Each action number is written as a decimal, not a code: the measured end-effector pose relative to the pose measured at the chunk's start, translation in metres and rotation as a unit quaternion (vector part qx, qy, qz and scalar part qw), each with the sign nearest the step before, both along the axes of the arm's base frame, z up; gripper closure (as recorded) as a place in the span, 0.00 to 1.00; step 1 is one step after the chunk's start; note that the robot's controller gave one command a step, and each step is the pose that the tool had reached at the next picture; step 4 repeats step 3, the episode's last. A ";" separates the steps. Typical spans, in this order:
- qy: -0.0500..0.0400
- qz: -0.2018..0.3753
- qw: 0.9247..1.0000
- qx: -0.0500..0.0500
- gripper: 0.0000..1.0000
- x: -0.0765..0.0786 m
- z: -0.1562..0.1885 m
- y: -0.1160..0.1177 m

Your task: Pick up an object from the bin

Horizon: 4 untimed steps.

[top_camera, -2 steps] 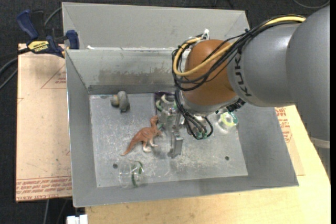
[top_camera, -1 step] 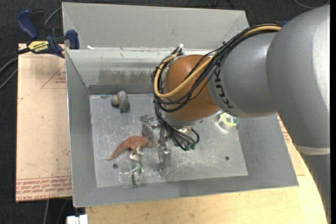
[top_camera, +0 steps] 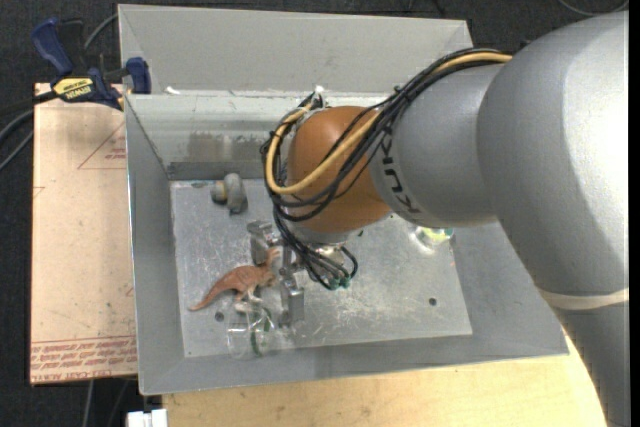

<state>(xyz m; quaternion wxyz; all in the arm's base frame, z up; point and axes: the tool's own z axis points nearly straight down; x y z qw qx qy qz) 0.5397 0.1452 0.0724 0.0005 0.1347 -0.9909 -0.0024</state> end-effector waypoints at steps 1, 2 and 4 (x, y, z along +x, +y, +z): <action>-0.003 0.206 0.979 0.000 1.00 -0.025 -0.002 0.020; -0.003 0.206 0.979 0.000 1.00 -0.025 -0.002 0.019; -0.004 0.158 0.987 0.001 1.00 -0.023 0.137 -0.007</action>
Offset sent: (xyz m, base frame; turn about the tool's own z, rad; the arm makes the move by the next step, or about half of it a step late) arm 0.0000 0.0000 0.0000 0.0000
